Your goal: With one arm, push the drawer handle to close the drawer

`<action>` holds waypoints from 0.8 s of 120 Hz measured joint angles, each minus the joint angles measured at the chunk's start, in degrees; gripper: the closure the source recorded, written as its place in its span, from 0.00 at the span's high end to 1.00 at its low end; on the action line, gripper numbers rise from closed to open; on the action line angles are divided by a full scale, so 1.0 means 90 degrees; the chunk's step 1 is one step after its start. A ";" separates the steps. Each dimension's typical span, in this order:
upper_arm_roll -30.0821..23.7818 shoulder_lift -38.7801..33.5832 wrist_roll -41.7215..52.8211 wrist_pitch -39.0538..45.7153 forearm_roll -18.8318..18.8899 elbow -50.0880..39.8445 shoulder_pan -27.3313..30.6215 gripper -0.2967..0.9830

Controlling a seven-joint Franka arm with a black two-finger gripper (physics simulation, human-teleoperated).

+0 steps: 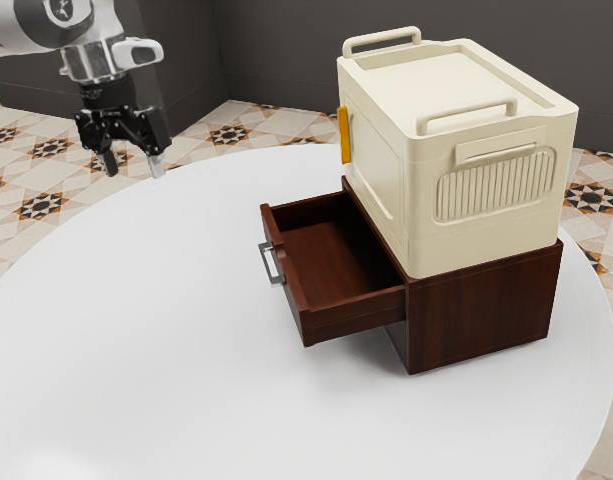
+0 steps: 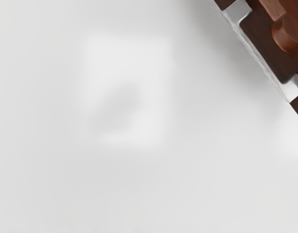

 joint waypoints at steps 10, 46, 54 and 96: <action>-0.0089 -0.0278 0.0031 0.0276 0.0093 -0.0512 0.0094 0.77; 0.0371 -0.1568 0.0454 0.2577 0.1094 -0.3571 -0.1942 0.71; 0.0492 -0.1939 0.0592 0.3037 0.1361 -0.4128 -0.2195 0.65; 0.0507 -0.1399 0.1367 0.4353 0.1685 -0.4427 -0.2719 0.37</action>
